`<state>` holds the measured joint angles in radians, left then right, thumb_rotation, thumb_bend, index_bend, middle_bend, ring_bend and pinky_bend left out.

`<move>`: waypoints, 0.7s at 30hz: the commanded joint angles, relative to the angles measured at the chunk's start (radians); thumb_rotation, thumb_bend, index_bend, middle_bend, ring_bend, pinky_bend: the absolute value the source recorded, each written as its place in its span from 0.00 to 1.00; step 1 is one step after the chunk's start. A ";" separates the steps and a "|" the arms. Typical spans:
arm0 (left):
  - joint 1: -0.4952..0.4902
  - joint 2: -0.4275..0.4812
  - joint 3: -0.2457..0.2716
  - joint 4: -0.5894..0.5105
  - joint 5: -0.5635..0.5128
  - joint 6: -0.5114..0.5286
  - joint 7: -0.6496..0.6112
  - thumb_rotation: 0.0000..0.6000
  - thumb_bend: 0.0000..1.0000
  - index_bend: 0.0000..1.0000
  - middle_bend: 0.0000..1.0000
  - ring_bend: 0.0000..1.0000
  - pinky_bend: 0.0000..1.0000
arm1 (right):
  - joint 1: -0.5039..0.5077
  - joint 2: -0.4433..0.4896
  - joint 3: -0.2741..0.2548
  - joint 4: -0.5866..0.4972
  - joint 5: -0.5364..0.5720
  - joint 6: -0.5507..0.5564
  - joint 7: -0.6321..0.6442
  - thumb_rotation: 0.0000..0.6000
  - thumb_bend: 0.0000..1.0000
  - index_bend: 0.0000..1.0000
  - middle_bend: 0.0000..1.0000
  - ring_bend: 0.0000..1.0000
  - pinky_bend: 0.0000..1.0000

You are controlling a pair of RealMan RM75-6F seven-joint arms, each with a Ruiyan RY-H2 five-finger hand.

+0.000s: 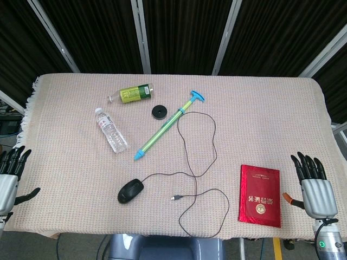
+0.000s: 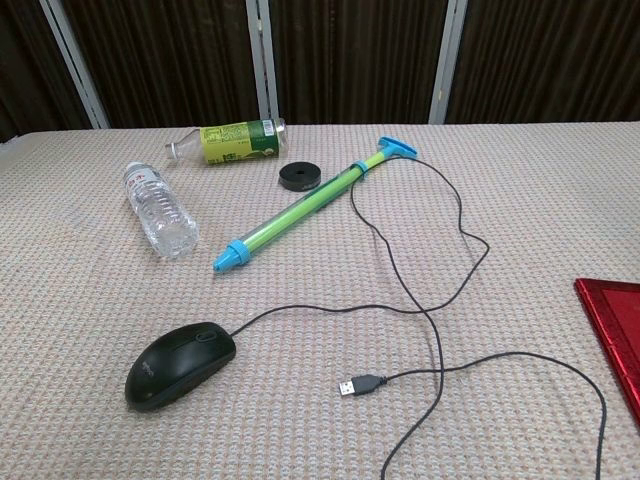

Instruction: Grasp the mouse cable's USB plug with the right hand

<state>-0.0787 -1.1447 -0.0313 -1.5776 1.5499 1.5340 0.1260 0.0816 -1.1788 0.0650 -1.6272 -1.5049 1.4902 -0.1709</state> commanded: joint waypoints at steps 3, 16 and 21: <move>-0.001 0.000 0.000 -0.001 0.000 -0.001 0.002 1.00 0.05 0.00 0.00 0.00 0.00 | -0.001 0.003 -0.001 -0.007 0.010 -0.006 -0.008 1.00 0.05 0.00 0.00 0.00 0.00; -0.002 -0.002 0.001 -0.003 -0.005 -0.009 0.000 1.00 0.05 0.00 0.00 0.00 0.00 | 0.003 0.010 0.001 -0.021 0.021 -0.021 -0.004 1.00 0.05 0.00 0.00 0.00 0.00; -0.001 -0.001 0.001 -0.003 -0.004 -0.007 -0.002 1.00 0.05 0.00 0.00 0.00 0.00 | 0.004 0.010 0.002 -0.027 0.022 -0.021 -0.004 1.00 0.05 0.00 0.00 0.00 0.00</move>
<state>-0.0798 -1.1461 -0.0299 -1.5804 1.5453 1.5276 0.1244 0.0850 -1.1696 0.0661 -1.6535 -1.4828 1.4696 -0.1755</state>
